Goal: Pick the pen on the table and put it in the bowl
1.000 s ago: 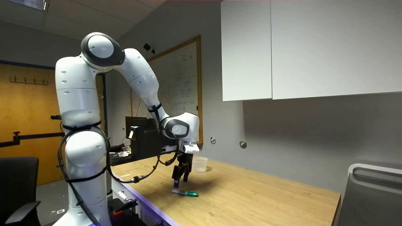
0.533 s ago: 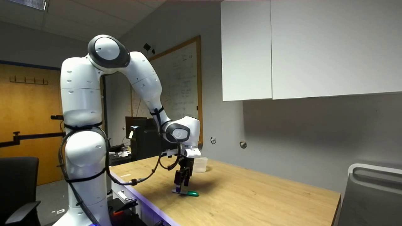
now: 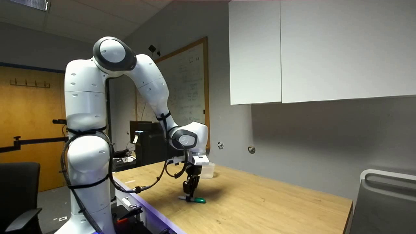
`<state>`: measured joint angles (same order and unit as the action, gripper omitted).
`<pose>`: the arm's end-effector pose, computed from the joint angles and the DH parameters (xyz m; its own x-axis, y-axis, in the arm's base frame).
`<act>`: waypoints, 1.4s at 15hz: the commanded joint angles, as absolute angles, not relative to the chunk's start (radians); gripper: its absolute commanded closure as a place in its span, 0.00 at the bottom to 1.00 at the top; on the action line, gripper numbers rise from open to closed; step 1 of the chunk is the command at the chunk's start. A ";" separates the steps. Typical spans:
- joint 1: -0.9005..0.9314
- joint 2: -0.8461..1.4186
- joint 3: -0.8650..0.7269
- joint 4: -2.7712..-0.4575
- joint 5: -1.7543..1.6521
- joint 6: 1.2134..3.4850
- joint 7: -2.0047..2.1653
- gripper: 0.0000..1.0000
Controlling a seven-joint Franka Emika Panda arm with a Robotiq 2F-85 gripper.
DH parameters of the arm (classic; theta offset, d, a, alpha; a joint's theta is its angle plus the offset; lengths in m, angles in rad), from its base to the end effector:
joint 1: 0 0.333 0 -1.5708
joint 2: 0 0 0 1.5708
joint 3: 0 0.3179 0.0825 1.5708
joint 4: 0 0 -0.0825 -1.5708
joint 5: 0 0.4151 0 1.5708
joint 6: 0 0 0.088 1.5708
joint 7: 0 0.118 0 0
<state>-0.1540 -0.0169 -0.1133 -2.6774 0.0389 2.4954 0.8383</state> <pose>0.3953 -0.1079 0.1915 0.4095 -0.9037 -0.1250 -0.8996 -0.4228 0.1092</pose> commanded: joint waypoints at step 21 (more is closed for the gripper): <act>-0.171 -0.438 0.080 -2.589 -0.071 2.213 0.999 0.91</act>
